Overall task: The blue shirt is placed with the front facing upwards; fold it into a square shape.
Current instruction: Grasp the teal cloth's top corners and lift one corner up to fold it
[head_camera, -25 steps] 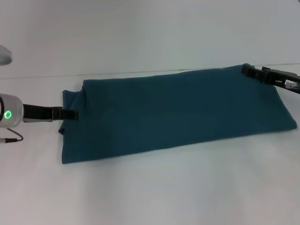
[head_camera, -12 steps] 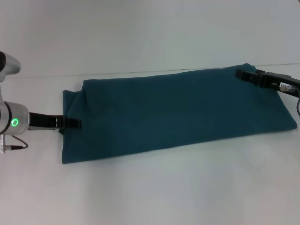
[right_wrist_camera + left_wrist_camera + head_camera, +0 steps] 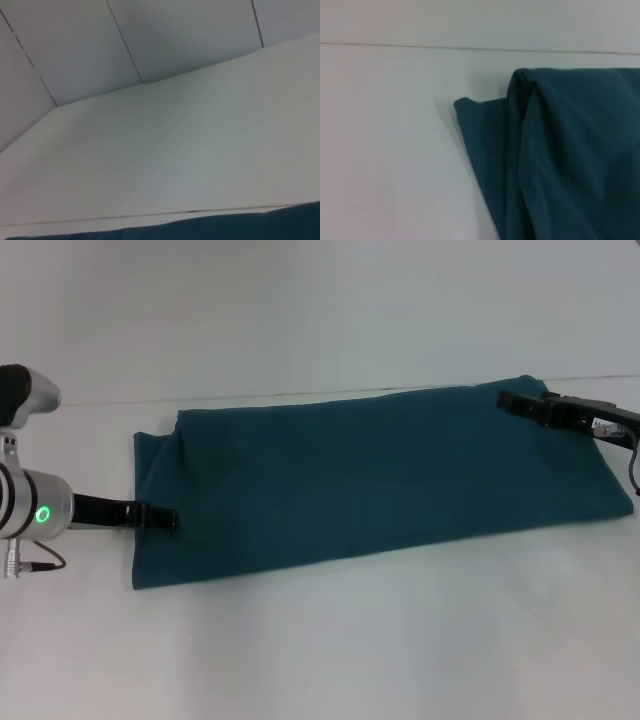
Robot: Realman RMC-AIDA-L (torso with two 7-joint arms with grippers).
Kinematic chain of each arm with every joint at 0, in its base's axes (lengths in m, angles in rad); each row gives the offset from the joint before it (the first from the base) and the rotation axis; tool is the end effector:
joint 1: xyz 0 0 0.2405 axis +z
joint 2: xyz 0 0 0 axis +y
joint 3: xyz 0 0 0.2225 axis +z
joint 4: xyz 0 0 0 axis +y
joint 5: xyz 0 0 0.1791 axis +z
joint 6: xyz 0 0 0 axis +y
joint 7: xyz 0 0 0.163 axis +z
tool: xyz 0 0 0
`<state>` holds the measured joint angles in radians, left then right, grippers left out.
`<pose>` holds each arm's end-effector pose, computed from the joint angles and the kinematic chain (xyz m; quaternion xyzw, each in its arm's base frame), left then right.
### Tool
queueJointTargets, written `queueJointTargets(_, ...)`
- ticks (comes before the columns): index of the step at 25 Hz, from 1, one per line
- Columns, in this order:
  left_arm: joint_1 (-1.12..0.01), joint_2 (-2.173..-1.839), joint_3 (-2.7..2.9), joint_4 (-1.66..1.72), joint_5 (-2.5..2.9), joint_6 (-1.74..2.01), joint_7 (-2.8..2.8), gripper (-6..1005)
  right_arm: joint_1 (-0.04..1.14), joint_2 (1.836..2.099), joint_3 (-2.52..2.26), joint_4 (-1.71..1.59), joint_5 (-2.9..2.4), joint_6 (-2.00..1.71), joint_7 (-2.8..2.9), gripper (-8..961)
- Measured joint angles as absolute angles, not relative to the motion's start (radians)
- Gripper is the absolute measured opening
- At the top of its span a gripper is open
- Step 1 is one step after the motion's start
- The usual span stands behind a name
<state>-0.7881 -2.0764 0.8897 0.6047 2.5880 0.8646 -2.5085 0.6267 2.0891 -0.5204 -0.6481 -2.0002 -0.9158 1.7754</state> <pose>-0.2472 0.3896 -0.0127 -0.7877 -0.5281 -0.0053 0.3172 0.2594 0.3905 0.0478 -0.7630 0.4515 0.2466 0.3914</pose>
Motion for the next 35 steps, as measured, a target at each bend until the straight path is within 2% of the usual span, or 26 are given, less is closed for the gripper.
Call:
queueJointTargets(3, -0.788, -2.082, 0.89, 0.604, 2.585, 0.866, -2.485, 875, 0.626, 2.089, -0.52, -0.647, -2.0, -0.916, 1.777, 810)
queueJointTargets(14, -0.799, -2.107, 0.886, 0.6, 2.569, 0.865, -2.388, 764, 0.631, 2.089, -0.527, -0.633, -2.0, -0.91, 1.779, 810)
queueJointTargets(20, -0.791, -2.115, 0.882, 0.627, 2.565, 0.87, -2.385, 529, 0.63, 2.091, -0.528, -0.632, -2.0, -0.912, 1.78, 809)
queueJointTargets(25, -0.784, -2.116, 0.88, 0.658, 2.553, 0.893, -2.384, 283, 0.621, 2.09, -0.528, -0.632, -1.962, -0.914, 1.773, 810)
queueJointTargets(28, -0.783, -2.115, 0.883, 0.668, 2.543, 0.906, -2.384, 64, 0.609, 2.09, -0.528, -0.632, -1.929, -0.915, 1.769, 810)
queueJointTargets(35, -0.761, -2.117, 0.88, 0.759, 2.512, 0.973, -2.381, 62, 0.594, 2.092, -0.525, -0.622, -1.867, -0.917, 1.691, 807)
